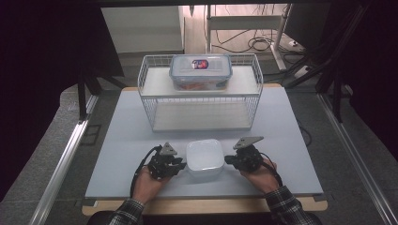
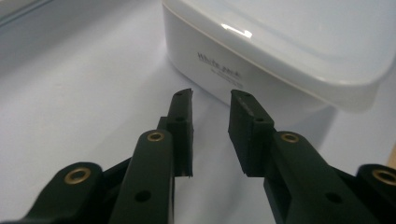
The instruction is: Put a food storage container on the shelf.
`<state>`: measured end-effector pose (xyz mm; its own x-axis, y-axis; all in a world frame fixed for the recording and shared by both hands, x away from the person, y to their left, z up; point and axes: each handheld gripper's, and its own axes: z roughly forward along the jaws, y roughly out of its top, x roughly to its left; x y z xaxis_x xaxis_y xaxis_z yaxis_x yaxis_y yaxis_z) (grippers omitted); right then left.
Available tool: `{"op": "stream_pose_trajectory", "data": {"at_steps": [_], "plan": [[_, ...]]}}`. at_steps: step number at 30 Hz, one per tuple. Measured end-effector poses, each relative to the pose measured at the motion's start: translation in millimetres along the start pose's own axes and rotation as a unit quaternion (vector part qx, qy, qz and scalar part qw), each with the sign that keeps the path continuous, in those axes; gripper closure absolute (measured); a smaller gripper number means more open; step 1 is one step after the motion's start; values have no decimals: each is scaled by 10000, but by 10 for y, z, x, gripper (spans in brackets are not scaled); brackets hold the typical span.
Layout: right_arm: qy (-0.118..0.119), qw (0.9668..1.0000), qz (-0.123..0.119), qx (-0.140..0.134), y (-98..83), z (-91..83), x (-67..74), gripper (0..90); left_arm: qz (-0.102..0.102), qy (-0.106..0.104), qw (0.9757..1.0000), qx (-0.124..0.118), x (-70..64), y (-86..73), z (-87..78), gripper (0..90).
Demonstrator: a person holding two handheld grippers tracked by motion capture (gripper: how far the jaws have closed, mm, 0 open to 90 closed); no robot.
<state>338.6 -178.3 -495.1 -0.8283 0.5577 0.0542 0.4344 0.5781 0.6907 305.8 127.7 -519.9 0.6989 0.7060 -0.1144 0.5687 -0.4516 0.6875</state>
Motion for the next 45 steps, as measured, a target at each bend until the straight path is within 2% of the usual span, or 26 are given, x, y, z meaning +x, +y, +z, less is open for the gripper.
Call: {"op": "stream_pose_trajectory", "data": {"at_steps": [2,5,7,10,12,13,16,20,22,24,30,33,34,36,39,40,42,43,45], "plan": [[-8,10000,-43,33,5,6,22,871,-51,67,10000,-14,19,18,10,714],[70,9999,15,96,2,1,55,870,-122,174,9998,-43,53,39,21,727],[80,9999,-19,121,5,1,85,861,-137,165,9998,-44,81,49,25,726],[68,9999,4,84,16,-34,73,832,-214,150,9996,-101,147,57,-53,714],[57,10000,69,21,23,-82,37,798,-330,-5,9992,-203,203,66,-145,713],[96,9998,148,-8,27,-107,14,769,-409,-167,9986,-281,232,74,-192,704],[300,9987,408,-92,38,-178,-51,706,-580,-578,9955,-473,273,112,-314,638],[436,9977,488,-182,102,-248,-74,672,-538,-740,9943,-556,229,179,-363,570],[519,9970,535,-200,150,-247,-70,636,-607,-890,9924,-593,218,200,-341,548],[569,9967,549,-173,194,-218,-62,603,-658,-994,9913,-561,218,220,-303,530],[661,9956,668,7,265,-74,-87,513,-671,-1084,9911,-386,212,275,-221,461],[802,9934,823,68,286,-21,-127,481,-606,-1106,9919,-175,201,297,-150,409],[854,9925,865,103,293,-3,-137,470,-555,-1059,9928,-82,194,299,-122,405],[944,9911,920,164,305,34,-148,445,-676,-1197,9904,-125,207,293,-86,393],[920,9912,922,243,326,40,-144,442,-795,-1294,9883,-129,234,279,-71,386],[911,9913,919,250,330,41,-142,447,-876,-1346,9869,-121,241,273,-65,387],[904,9906,985,302,335,36,-138,462,-1135,-1583,9808,-85,264,247,-40,410],[916,9902,1010,314,335,36,-139,465,-1189,-1637,9793,-85,274,236,-36,405],[960,9888,1101,314,326,35,-148,480,-1221,-1630,9790,-80,268,234,-43,412]]}}
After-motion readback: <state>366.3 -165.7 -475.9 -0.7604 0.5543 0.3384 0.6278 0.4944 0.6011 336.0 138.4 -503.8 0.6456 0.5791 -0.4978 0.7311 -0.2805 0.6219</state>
